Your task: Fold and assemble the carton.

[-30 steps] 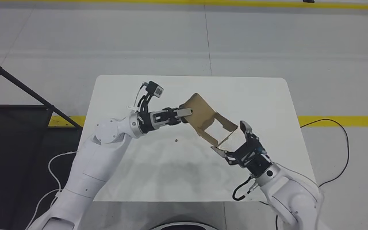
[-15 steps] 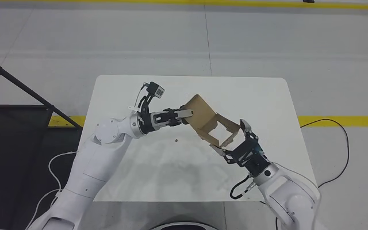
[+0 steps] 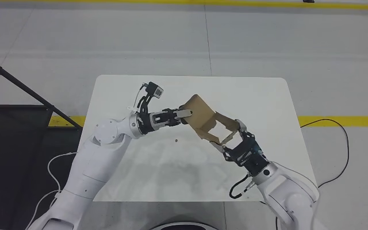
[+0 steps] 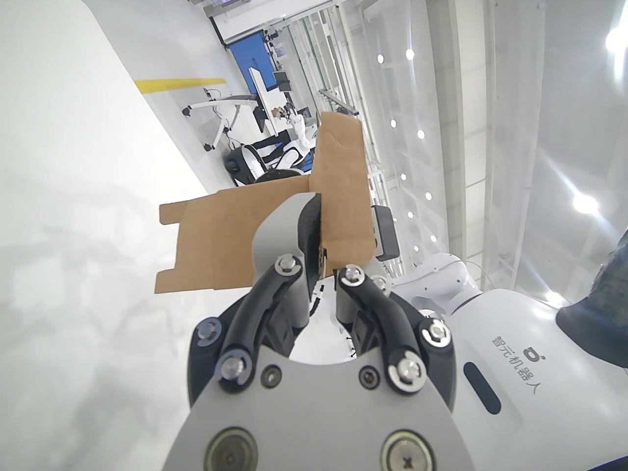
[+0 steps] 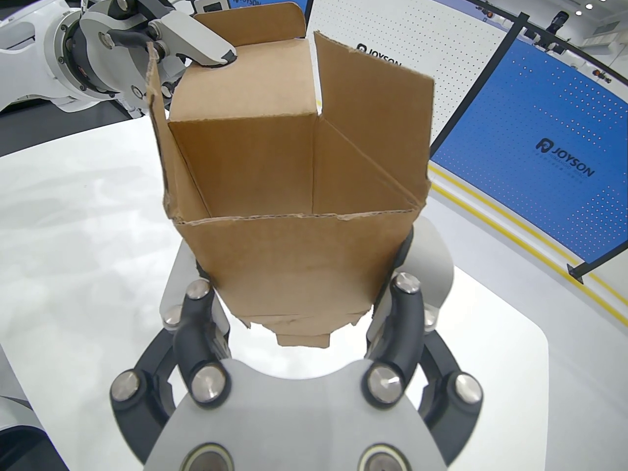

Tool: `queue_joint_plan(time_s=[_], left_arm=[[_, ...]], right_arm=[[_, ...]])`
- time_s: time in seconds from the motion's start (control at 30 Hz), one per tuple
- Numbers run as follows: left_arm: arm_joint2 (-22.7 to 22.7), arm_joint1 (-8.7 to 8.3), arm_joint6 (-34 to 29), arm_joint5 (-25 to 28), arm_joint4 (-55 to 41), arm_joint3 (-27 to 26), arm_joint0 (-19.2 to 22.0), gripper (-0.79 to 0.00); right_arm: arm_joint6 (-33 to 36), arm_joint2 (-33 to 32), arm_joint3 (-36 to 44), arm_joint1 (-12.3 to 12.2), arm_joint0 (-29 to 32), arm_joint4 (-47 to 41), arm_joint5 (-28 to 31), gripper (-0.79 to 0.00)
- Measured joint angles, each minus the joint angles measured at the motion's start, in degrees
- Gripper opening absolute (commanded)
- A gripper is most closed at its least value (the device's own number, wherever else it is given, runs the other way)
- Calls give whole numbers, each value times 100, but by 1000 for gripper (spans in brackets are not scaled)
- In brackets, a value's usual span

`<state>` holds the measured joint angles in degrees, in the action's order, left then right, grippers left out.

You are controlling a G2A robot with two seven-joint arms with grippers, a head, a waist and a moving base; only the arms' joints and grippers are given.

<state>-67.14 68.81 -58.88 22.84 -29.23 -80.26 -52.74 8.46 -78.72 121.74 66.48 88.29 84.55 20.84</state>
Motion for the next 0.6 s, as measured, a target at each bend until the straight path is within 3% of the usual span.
queue_joint_plan(time_s=[0.4,0.6], left_arm=[[-38,6,258,74,-3,35,-6,-785],[-59,16,331,66,-148,153,6,-785]], right_arm=[[10,-20,6,-5,-3,-47,-2,0],[-426,-302,-41,-14,137,-617,92,0]])
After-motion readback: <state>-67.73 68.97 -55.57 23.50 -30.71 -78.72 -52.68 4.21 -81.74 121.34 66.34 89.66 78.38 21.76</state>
